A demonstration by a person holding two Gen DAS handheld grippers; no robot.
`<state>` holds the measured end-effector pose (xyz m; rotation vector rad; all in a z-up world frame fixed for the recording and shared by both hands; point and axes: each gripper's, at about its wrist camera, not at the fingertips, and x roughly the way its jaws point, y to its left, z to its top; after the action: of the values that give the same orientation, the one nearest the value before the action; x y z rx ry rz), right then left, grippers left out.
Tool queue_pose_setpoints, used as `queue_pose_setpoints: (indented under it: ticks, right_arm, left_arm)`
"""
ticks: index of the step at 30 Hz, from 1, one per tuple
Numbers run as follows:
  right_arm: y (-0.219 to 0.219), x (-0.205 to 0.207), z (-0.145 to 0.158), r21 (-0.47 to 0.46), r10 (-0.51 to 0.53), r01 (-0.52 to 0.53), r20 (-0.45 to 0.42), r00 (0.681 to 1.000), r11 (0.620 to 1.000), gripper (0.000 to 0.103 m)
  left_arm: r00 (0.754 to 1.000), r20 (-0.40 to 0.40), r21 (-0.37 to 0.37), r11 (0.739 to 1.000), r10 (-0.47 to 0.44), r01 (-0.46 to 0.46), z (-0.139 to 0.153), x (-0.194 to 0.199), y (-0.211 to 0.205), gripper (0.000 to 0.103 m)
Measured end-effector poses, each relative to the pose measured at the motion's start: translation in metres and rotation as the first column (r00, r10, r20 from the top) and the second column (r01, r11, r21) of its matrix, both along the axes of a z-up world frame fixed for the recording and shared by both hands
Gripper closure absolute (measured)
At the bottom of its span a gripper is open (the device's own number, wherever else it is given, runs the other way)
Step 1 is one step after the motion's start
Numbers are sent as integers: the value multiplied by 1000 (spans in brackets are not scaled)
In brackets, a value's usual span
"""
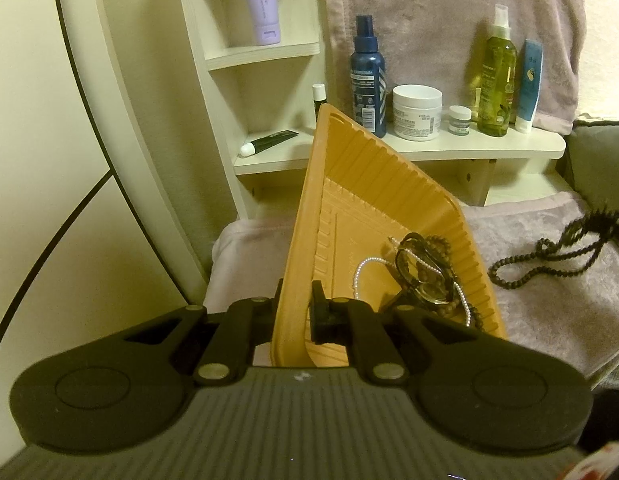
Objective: Organize jewelry
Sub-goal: 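Grasp the dark bead strand with the right tool and lift, then lower the dark bead strand into the orange tray and open the right tool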
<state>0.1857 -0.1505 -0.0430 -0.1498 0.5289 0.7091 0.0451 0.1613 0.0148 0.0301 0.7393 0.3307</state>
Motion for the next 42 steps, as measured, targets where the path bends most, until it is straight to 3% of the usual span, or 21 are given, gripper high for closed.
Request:
queue_pose_setpoints:
  ticks: [22,42]
  right_arm:
    - [-11,2,100,19,24,-28,161,987,999,87]
    - [25,-7,150,-7,139,-143,260,956,990,87]
  left_arm:
    - [1000,-1,1,1000,-1,1,3,0,-2,95]
    - [1000,2,-6,1000,-3,3,1,0,-1,95]
